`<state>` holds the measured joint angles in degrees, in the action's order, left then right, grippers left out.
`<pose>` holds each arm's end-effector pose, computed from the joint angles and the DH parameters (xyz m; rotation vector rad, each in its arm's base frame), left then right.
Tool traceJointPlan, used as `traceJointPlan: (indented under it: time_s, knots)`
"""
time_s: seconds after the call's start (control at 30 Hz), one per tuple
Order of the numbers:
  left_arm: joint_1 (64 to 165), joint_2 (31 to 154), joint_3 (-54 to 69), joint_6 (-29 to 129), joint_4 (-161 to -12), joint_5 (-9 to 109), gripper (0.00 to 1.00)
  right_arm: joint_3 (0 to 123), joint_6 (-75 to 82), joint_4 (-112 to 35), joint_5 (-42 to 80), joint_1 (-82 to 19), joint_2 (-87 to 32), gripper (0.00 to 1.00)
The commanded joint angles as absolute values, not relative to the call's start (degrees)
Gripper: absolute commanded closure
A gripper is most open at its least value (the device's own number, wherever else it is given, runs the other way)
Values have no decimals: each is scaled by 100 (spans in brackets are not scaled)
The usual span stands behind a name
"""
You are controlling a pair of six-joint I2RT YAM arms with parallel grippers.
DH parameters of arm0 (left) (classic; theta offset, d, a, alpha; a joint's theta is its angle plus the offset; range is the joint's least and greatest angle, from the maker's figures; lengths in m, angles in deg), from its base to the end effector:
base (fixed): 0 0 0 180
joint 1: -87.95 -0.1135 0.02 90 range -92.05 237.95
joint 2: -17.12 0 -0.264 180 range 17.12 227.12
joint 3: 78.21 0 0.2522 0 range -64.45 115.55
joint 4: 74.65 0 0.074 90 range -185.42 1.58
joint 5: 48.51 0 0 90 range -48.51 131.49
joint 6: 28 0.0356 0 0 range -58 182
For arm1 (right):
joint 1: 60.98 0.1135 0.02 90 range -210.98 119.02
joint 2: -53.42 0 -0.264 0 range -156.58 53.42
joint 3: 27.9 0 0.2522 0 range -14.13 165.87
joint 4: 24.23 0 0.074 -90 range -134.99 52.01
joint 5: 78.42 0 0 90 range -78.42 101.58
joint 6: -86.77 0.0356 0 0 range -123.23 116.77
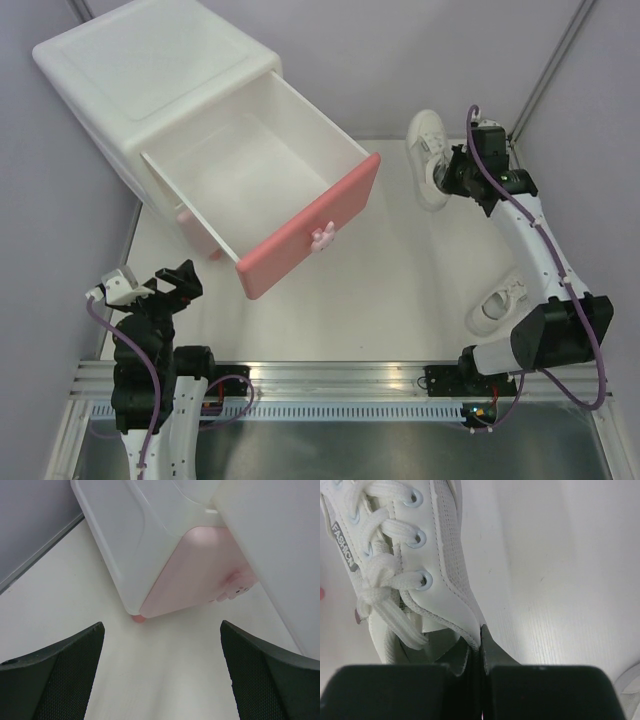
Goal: Place and organize the shoes in the shoe cabinet
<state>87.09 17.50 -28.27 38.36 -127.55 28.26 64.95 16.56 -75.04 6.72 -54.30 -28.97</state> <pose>0.0279 0.0086 0.3009 -0.5166 1.5447 -0.1176 0.3147 0.0338 0.3501 0.3042 2.2558 0.1470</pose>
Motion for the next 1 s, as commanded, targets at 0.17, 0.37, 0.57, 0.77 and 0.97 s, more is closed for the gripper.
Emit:
traceJointPlan:
  time_s: [0.17,0.37,0.57,0.77,0.97]
  knots:
    - [8725,1281,-2797,3932,-12656,2761,1,7867,1531,-7604,999,-5421,-2050,99]
    - [8716,1281,-2797,3923,-12665,2761,1,8570,1593,-7666,1437,-5412,-1874,99]
    - [8725,1281,-2806,3932,-12665,2761,1,9229,1707,-7639,1571,-5018,-1979,99]
    - [8734,1281,-2806,3923,-12665,2761,1,9888,1769,-7789,1211,-4034,-2278,99]
    - [8725,1281,-2806,3914,-12665,2769,1,10293,1892,-7719,886,-3049,-2462,99]
